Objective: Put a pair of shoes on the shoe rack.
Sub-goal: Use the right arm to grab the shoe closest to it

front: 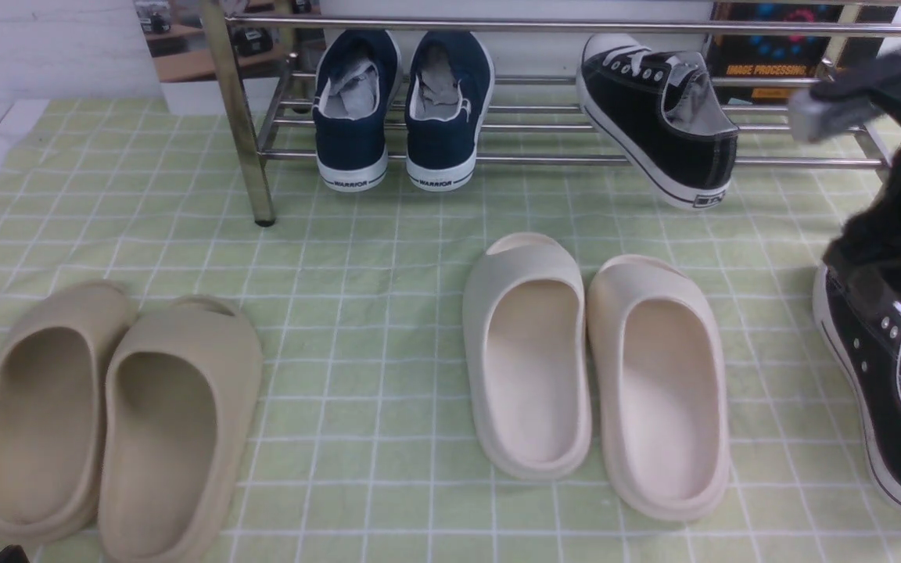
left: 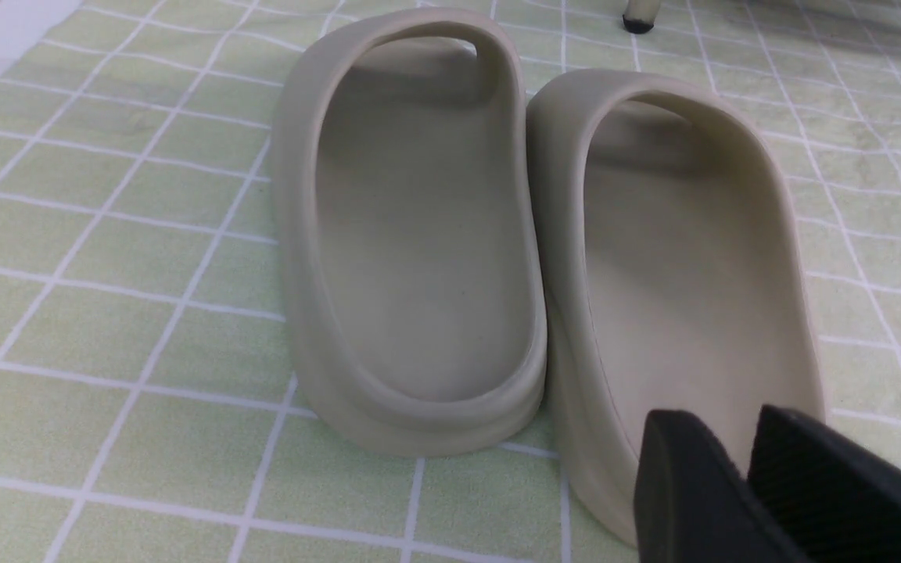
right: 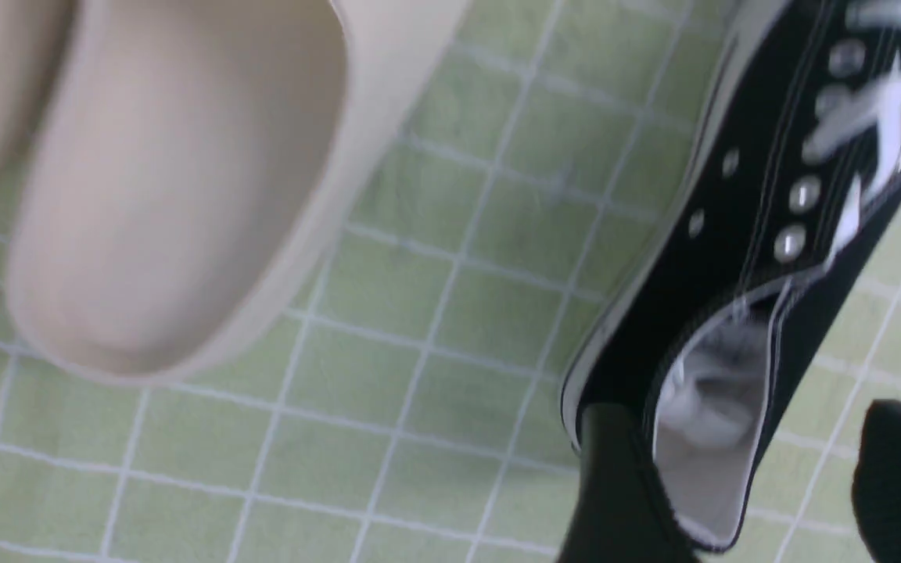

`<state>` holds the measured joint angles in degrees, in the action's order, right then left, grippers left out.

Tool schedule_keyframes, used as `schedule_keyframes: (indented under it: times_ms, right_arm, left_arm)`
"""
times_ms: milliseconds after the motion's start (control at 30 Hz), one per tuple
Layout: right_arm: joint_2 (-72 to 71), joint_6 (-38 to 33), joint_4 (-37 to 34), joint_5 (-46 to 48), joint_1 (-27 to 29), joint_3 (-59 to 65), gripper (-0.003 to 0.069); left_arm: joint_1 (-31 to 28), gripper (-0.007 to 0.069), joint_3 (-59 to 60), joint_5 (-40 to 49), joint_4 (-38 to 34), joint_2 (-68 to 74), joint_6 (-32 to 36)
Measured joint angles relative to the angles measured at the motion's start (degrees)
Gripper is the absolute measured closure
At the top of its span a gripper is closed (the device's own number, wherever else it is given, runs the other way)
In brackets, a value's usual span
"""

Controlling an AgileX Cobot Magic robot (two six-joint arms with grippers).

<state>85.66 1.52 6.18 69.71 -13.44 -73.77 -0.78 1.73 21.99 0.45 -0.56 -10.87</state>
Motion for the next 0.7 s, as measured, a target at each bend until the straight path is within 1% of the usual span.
schedule_keyframes:
  times_ms: [33, 67, 133, 200, 267, 333, 533, 567, 667, 700]
  right_arm:
    - [-0.21, 0.19, 0.00, -0.23, 0.26, 1.20, 0.0236]
    - [-1.43, 1.89, 0.06, -2.52, 2.36, 5.44, 0.0238]
    - [-1.83, 3.25, 0.11, -5.32, 4.50, 9.81, 0.0239]
    - [-1.65, 3.91, 0.13, -8.00, 5.47, 12.95, 0.0240]
    - [-1.44, 4.11, 0.13, -10.15, 5.57, 15.36, 0.0242]
    - [-0.47, 4.19, -0.04, -14.83, 5.57, 19.23, 0.0242]
    - [3.72, 5.14, 0.36, -21.85, 5.51, 21.85, 0.0256]
    - [4.29, 5.28, 0.50, -22.38, 5.51, 21.99, 0.0268]
    - [5.80, 5.28, 0.81, -23.41, 5.51, 21.99, 0.0363]
    - [5.93, 5.28, 1.06, -23.70, 5.51, 21.99, 0.0432]
  left_arm:
    - [0.00, 0.0478, 0.00, 0.00, 0.00, 0.00, 0.00]
    - [0.00, 0.0476, 0.00, 0.00, 0.00, 0.00, 0.00]
    - [0.00, 0.0473, 0.00, 0.00, 0.00, 0.00, 0.00]
    - [0.00, 0.0471, 0.00, 0.00, 0.00, 0.00, 0.00]
    - [0.00, 0.0470, 0.00, 0.00, 0.00, 0.00, 0.00]
    - [0.00, 0.0468, 0.00, 0.00, 0.00, 0.00, 0.00]
    - [0.00, 0.0461, 0.00, 0.00, 0.00, 0.00, 0.00]
    - [0.00, 0.0460, 0.00, 0.00, 0.00, 0.00, 0.00]
    - [0.00, 0.0457, 0.00, 0.00, 0.00, 0.00, 0.00]
    - [0.00, 0.0455, 0.00, 0.00, 0.00, 0.00, 0.00]
